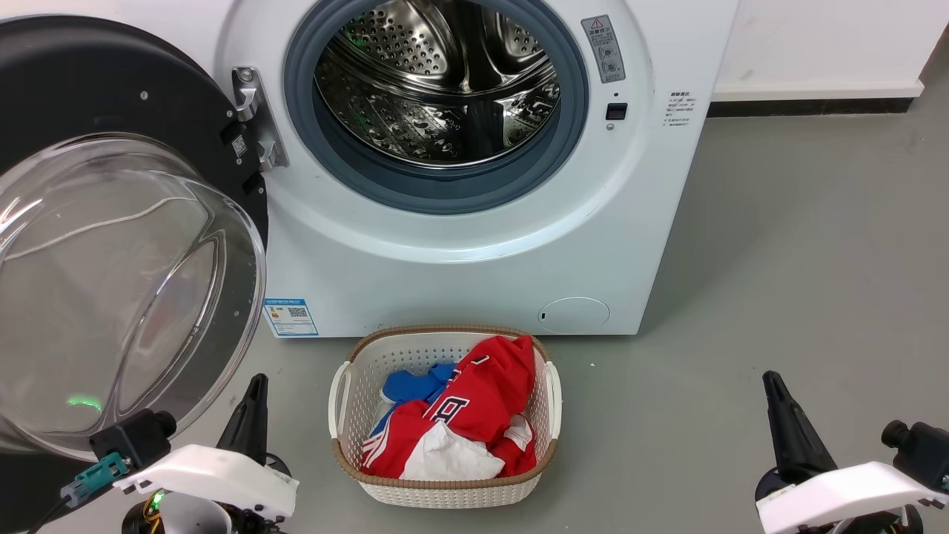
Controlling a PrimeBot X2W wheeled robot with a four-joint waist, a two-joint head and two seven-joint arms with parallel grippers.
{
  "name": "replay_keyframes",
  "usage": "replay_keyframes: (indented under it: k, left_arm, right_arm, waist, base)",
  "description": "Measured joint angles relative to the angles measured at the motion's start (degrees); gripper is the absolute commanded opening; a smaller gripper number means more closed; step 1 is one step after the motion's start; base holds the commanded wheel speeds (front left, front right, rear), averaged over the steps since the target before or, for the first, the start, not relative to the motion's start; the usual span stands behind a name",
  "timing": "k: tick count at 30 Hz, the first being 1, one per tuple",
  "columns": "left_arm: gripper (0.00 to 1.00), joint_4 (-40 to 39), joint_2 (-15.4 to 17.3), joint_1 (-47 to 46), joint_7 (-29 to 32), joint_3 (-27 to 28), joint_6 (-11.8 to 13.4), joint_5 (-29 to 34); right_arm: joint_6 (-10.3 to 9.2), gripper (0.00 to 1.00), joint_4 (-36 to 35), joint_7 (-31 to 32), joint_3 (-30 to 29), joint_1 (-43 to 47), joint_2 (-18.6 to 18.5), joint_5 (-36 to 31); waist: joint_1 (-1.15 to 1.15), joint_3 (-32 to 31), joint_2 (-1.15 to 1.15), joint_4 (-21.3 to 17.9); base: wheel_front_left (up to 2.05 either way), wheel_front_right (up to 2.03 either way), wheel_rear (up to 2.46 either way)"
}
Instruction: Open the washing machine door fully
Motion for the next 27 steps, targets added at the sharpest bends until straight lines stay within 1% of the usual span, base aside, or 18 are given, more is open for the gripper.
replay_keyframes:
  k: [14,27]
  left_arm:
    - [0.0,1.4,-2.0,-0.9,1.5,2.5,-2.1,-9.5]
    - [0.0,2.6,-3.6,-1.5,2.9,4.5,-3.5,-17.2]
  right_arm:
    - [0.0,0.0,1.8,1.3,-0.4,-1.5,-0.4,12.1]
    - [0.0,0.0,3.2,2.5,-0.8,-2.7,-0.5,21.7]
  waist:
    - [0.0,0.1,0.0,0.1]
    - [0.0,0.2,0.0,0.3]
  base:
    - [0.0,0.0,0.0]
    - [0.0,0.0,0.0]
